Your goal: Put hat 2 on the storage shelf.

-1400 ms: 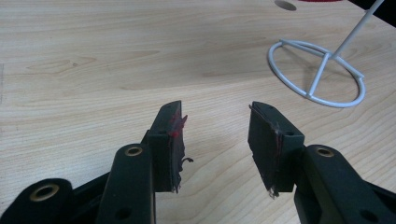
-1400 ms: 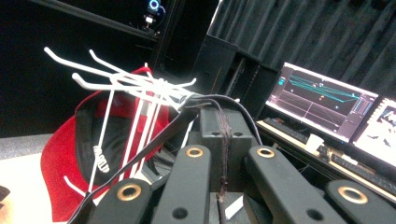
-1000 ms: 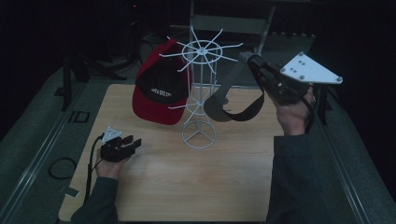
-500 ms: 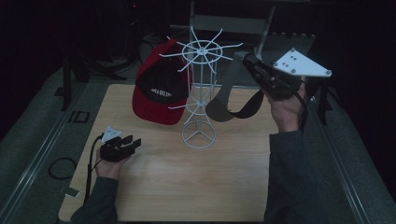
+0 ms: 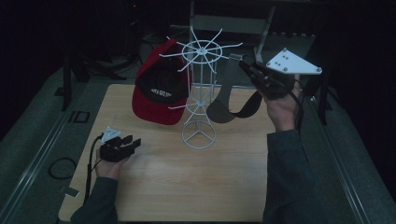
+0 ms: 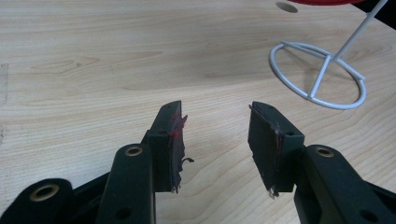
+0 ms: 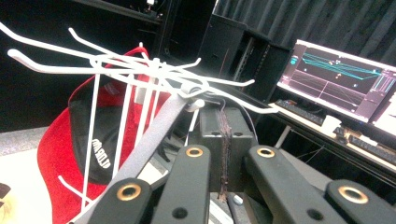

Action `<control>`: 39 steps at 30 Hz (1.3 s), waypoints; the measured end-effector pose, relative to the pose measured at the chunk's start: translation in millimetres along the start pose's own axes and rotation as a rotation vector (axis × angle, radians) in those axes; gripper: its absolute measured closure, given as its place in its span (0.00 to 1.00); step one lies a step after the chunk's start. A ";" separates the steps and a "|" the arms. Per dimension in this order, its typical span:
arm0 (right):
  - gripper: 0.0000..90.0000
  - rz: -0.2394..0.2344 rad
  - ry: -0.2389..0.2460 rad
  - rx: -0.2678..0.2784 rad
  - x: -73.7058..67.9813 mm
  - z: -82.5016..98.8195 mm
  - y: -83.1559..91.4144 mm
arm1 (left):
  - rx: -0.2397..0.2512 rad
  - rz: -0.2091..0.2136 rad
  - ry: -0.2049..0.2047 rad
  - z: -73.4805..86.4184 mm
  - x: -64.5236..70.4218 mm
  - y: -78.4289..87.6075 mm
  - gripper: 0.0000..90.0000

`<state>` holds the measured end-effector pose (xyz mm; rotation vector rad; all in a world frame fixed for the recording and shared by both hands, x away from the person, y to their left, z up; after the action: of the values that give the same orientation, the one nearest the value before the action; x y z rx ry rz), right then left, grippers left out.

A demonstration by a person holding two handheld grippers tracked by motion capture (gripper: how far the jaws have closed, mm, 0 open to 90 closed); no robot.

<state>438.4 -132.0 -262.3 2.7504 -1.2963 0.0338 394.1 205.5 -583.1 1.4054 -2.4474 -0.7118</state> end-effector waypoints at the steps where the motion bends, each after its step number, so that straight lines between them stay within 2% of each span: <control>1: 1.00 -0.002 0.000 -0.004 -0.4 1.0 -1.0 | 0.000 0.000 0.000 0.1 -0.1 0.0 0.62; 15: 0.99 0.003 0.001 -0.059 1.5 11.6 -8.0 | 0.001 0.000 -0.001 0.2 -0.3 0.6 0.62; 17: 0.96 0.009 0.002 -0.056 3.3 13.0 -7.2 | 0.000 0.000 -0.002 0.4 -0.3 0.8 0.62; 23: 0.86 0.026 -0.036 -0.065 15.0 25.3 -5.1 | -0.003 -0.001 -0.002 0.8 -0.1 0.1 0.62; 30: 0.74 0.044 -0.034 -0.073 21.2 32.6 1.4 | -0.003 -0.001 -0.003 0.7 -0.2 0.3 0.62; 39: 0.67 0.050 -0.036 -0.085 24.5 42.3 12.8 | -0.004 -0.001 -0.002 1.0 0.1 0.3 0.62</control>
<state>443.1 -163.2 -301.8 2.6595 -1.3436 -0.0662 393.4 205.8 -583.7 1.4050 -2.4462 -0.7179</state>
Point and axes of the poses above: each handheld gripper's, and its own axes: y roughly backward along the jaws, z roughly out of its underside, x roughly to its right, the point moved 10 cm from there along -y, roughly forward along the jaws, and after that the axes turned 15 degrees about -y, right-handed, at the moved point
